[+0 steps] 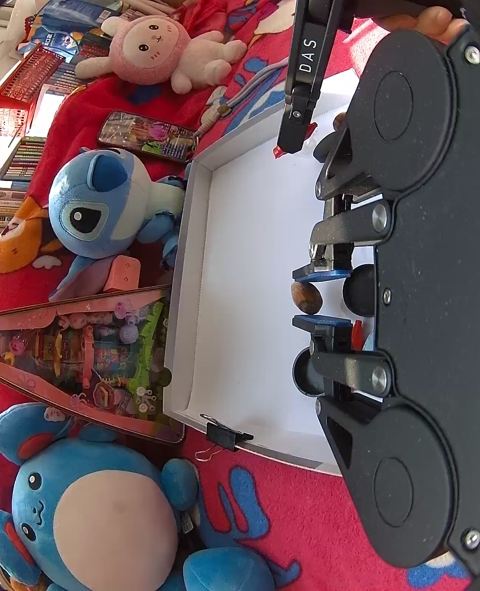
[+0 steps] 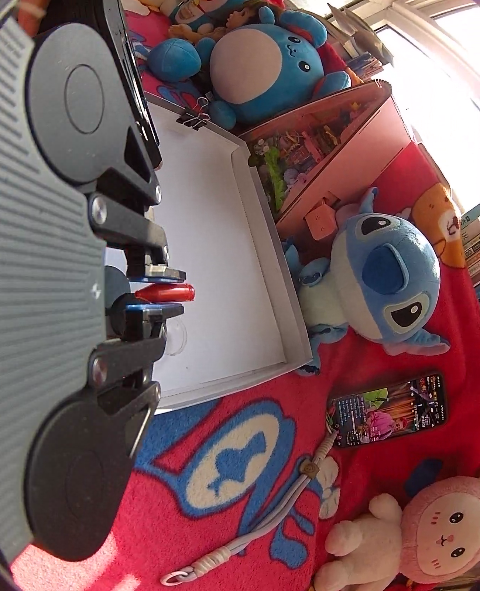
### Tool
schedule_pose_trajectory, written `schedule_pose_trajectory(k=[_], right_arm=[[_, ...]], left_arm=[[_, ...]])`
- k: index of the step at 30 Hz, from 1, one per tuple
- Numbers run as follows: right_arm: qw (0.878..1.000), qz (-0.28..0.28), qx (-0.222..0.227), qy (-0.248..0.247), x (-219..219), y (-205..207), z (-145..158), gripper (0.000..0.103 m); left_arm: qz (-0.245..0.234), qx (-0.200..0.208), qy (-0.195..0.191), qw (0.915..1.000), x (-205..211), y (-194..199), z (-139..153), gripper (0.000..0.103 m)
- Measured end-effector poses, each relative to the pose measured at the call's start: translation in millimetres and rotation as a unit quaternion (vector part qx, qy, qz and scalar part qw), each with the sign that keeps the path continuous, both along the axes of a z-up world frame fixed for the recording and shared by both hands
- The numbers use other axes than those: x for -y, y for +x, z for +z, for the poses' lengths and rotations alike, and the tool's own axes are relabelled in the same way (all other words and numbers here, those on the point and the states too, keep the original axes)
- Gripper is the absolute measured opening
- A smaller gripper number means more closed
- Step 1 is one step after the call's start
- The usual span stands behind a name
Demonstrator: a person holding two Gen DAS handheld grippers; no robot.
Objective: Organize rigid objects
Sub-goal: 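Carry the acorn and marker into the white box and open both tools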
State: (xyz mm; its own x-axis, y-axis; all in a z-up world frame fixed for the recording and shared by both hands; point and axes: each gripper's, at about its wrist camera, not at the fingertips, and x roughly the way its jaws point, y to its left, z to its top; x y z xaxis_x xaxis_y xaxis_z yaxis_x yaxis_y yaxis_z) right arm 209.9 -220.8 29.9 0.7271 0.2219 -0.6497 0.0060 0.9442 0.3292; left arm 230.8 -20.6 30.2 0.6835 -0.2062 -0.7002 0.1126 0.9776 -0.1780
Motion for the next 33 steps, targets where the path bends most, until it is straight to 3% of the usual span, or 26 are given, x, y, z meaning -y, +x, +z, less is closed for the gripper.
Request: schedule_pose_trajectory(k=[22, 25, 31, 33], right_arm=[[0.999, 0.021, -0.006, -0.050, -17.2, 16.5, -13.9, 0.014], [0.998, 0.024, -0.006, -0.051, -17.6, 15.6, -13.9, 0.019], [0.998, 0.033, 0.000, -0.047, -15.7, 8.6, -13.0, 0.023], [0.998, 0.035, 0.004, -0.047, -14.4, 4.0, -11.8, 0.033]], left_arm=[[-0.007, 0.004, 0.025, 0.9997, 4.5, 3.4, -7.6, 0.019], [-0.007, 0.006, 0.022, 0.9997, 3.3, 1.6, -6.0, 0.019], [-0.014, 0.024, 0.024, 0.9993, 3.1, -11.1, 1.9, 0.038], [-0.020, 0.032, 0.021, 0.9991, 2.5, -17.7, 5.7, 0.040]])
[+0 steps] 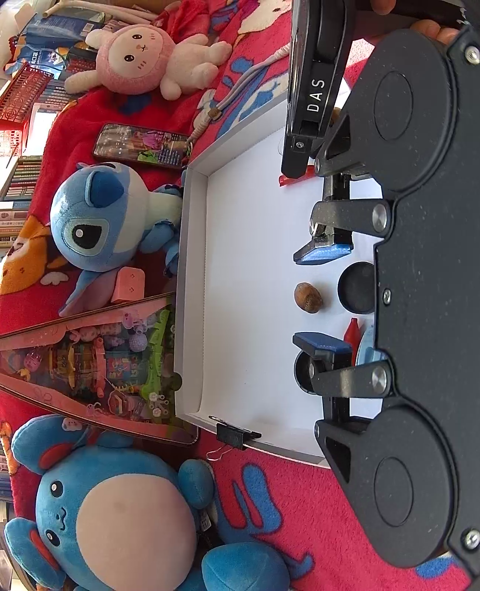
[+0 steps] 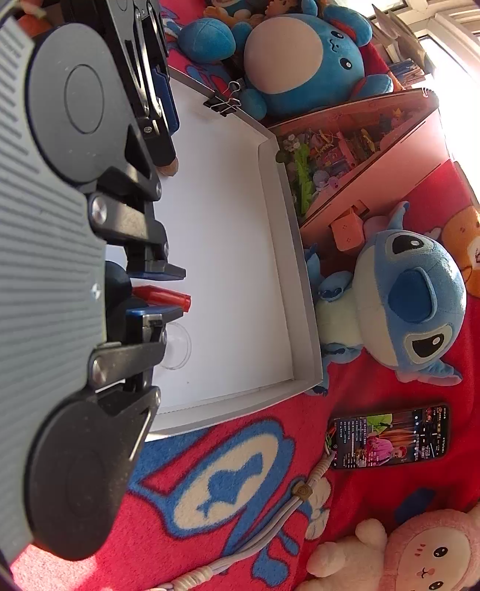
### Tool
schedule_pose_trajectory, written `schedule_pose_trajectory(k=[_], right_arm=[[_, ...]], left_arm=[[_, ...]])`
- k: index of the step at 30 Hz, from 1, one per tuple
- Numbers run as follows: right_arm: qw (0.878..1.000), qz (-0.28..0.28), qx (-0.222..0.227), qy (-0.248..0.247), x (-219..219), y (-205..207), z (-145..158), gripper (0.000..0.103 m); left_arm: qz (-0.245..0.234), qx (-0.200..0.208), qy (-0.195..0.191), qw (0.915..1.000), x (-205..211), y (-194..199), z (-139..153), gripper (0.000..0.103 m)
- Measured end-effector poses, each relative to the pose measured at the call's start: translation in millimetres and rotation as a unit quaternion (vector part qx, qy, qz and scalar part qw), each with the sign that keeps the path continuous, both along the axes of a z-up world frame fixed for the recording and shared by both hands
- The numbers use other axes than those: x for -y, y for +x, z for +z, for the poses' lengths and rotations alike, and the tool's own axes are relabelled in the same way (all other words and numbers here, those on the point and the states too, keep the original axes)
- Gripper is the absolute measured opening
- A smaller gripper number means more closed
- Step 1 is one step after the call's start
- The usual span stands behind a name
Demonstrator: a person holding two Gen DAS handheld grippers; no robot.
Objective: Organize rigid objects
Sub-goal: 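Carry the acorn and marker into the white box and open both tools, then lift both open tools away from the box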
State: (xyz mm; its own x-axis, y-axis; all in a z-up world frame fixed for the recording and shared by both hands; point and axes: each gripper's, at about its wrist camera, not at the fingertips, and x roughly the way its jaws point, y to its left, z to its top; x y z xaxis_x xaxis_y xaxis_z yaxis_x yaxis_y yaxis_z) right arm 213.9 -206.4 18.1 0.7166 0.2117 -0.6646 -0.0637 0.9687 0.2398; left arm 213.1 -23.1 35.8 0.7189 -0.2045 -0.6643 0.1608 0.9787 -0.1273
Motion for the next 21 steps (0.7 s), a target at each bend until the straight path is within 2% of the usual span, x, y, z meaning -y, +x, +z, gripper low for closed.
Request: schedule_pose_trajectory(k=[1, 2, 10, 21], right_arm=[[1.000, 0.002, 0.002, 0.001, 0.9, -2.5, 0.8, 0.041], [1.000, 0.003, 0.004, 0.001, 2.0, -5.1, 1.5, 0.044], [0.999, 0.023, 0.026, -0.003, 6.1, -27.8, 11.4, 0.054], [0.996, 0.059, 0.060, -0.026, 4.6, -66.7, 22.1, 0.071]], left_arm=[[-0.002, 0.003, -0.001, 1.0000, -0.3, -3.2, 2.1, 0.042], [-0.005, 0.005, -0.002, 1.0000, -0.7, -6.4, 4.1, 0.044], [-0.028, 0.036, -0.001, 0.9990, -0.7, -38.1, 20.8, 0.052], [-0.056, 0.037, -0.016, 0.9976, -4.8, -76.3, 26.4, 0.058]])
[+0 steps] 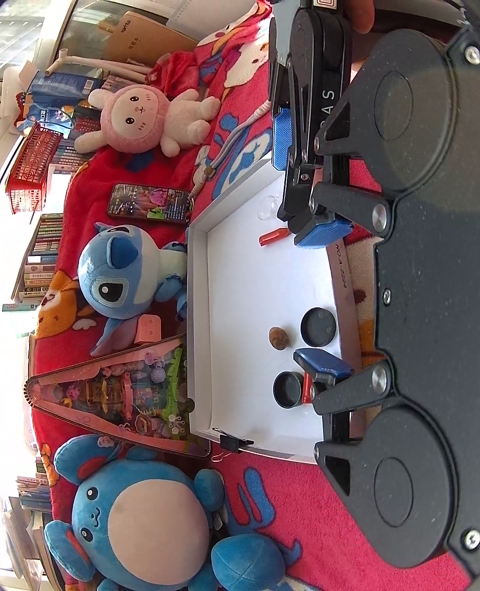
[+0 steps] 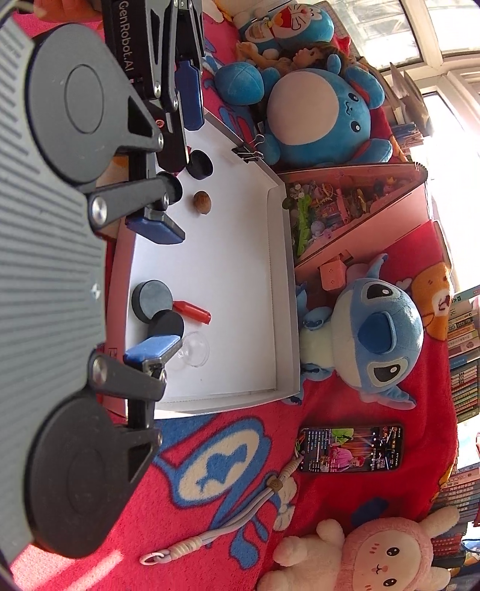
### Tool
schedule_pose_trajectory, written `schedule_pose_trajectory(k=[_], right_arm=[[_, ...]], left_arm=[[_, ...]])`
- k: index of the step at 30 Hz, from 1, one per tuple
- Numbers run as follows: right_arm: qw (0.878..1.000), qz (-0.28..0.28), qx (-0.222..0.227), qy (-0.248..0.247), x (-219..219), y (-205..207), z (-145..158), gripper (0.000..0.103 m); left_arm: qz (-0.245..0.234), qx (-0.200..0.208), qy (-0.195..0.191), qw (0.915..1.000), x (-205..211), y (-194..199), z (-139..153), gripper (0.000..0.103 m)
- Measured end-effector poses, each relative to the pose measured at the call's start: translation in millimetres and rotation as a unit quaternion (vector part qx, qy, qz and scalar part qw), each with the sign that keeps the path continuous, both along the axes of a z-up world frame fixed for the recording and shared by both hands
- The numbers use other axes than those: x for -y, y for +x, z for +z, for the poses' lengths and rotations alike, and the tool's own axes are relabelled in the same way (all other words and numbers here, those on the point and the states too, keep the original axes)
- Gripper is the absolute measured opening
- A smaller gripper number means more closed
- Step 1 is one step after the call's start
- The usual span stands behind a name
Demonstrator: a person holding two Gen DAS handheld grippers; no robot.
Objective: Organize rigid objects
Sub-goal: 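Lift both open tools away from the box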
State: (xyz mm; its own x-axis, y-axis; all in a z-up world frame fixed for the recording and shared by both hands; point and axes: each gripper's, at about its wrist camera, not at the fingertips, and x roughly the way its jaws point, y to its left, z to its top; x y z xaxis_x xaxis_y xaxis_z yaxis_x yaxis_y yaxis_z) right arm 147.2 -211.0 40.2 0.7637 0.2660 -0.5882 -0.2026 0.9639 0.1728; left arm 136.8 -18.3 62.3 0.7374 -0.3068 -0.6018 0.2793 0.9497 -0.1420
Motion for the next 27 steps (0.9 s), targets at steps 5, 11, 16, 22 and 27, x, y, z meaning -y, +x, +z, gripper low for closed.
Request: schedule_pose_trajectory(k=[5, 11, 16, 22, 27], right_arm=[[1.000, 0.014, 0.015, -0.017, -2.0, -16.3, -0.4, 0.077], [0.998, 0.029, 0.035, -0.043, -5.8, -36.1, -2.7, 0.081], [0.997, 0.040, 0.047, -0.054, -6.5, -49.7, -3.7, 0.084], [0.996, 0.045, 0.054, -0.061, -6.5, -61.3, -6.8, 0.085], [0.996, 0.043, 0.051, -0.064, -3.7, -66.9, -10.5, 0.085]], left_arm=[[-0.006, -0.004, -0.005, 1.0000, -4.8, -15.8, -2.2, 0.060], [-0.008, -0.009, -0.011, 0.9999, -9.8, -32.6, -6.2, 0.061], [-0.014, -0.012, -0.013, 0.9997, -10.8, -44.0, -9.0, 0.061], [-0.020, -0.015, -0.012, 0.9996, -9.5, -53.8, -12.0, 0.062], [-0.020, -0.020, -0.009, 0.9995, -10.6, -59.8, -17.1, 0.062]])
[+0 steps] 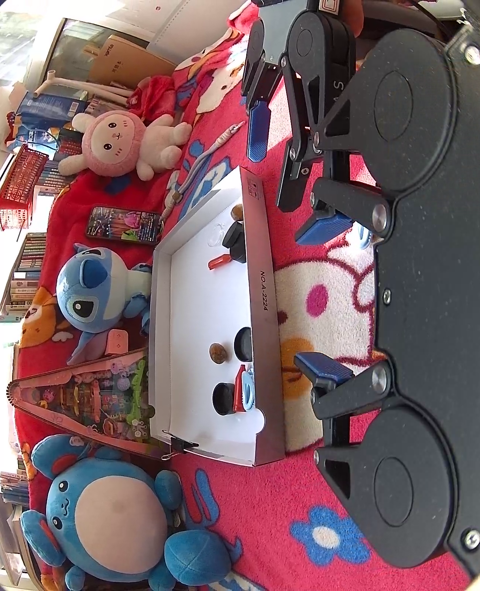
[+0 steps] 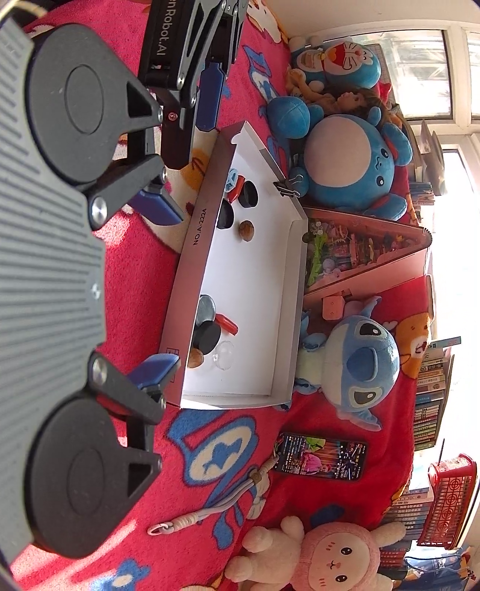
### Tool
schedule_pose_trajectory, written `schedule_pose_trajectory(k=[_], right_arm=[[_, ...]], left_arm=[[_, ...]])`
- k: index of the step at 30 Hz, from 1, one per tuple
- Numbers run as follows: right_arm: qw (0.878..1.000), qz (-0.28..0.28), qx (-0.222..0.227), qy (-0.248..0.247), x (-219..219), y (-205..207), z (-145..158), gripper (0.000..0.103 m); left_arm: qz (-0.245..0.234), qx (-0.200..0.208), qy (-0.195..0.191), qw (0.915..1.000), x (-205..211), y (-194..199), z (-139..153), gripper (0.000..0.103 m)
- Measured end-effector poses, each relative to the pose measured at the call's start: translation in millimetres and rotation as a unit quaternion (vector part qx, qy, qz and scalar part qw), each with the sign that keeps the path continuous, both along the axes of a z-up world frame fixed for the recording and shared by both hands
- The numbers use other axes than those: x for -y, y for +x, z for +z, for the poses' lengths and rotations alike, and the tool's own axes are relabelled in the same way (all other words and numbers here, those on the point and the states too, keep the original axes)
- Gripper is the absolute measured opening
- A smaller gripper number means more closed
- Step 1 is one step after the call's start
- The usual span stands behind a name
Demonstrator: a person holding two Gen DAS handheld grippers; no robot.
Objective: Organize rigid objects
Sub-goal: 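Lift both open tools away from the box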
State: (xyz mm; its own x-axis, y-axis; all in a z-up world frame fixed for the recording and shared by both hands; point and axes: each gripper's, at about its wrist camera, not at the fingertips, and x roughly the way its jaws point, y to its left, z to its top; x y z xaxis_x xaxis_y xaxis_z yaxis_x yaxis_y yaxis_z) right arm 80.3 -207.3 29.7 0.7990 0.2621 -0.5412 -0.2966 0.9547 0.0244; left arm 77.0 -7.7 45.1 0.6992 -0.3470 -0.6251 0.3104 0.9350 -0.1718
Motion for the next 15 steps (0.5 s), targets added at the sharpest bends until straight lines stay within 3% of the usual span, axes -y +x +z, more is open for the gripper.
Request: schedule_pose_trajectory(k=[15], right_arm=[[1.000, 0.002, -0.010, -0.020, 10.6, -24.0, -11.9, 0.086]], left_arm=[[-0.011, -0.027, 0.001, 0.9996, -4.4, -16.3, -13.7, 0.062]])
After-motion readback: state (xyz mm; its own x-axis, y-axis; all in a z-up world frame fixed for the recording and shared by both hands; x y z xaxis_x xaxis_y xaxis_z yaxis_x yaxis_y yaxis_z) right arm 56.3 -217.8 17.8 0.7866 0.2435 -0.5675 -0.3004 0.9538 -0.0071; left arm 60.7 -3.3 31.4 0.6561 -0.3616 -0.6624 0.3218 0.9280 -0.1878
